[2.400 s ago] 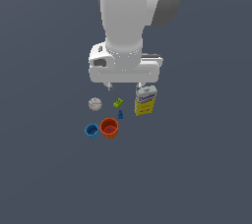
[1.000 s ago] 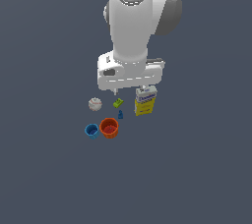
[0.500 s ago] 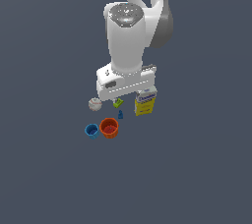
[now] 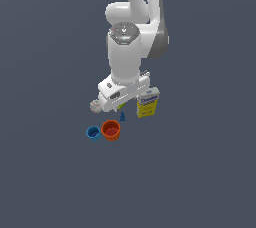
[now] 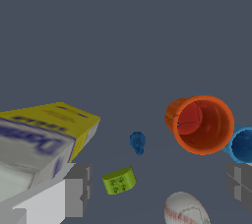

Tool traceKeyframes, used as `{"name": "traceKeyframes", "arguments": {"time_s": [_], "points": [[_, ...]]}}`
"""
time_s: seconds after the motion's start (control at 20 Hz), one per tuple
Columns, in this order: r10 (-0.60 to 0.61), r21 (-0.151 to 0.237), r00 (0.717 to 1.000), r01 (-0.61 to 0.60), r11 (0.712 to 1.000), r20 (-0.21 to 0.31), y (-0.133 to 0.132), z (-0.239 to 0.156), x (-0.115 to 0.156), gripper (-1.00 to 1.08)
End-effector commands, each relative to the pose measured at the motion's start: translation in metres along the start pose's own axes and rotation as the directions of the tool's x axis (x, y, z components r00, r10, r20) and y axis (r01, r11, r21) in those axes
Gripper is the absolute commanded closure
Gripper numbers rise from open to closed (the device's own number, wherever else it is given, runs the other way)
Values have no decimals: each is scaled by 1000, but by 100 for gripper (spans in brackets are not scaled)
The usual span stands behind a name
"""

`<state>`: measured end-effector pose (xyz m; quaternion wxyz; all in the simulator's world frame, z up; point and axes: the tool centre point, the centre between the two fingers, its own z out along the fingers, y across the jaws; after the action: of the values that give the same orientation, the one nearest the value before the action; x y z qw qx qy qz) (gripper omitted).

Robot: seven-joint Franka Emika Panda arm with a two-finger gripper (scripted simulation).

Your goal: Pick up a designated object from a clutter of objects.

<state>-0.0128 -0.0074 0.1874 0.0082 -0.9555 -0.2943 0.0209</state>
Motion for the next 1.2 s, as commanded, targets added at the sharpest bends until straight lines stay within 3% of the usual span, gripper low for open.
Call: {"name": "traceKeyframes", "arguments": {"time_s": [0.0, 0.45, 1.15], "points": [[-62, -3, 998, 62, 998, -3, 1, 10, -3, -92], [-278, -17, 961, 278, 961, -10, 3, 44, -15, -92], [-546, -38, 838, 545, 838, -12, 1, 86, -34, -92]]}}
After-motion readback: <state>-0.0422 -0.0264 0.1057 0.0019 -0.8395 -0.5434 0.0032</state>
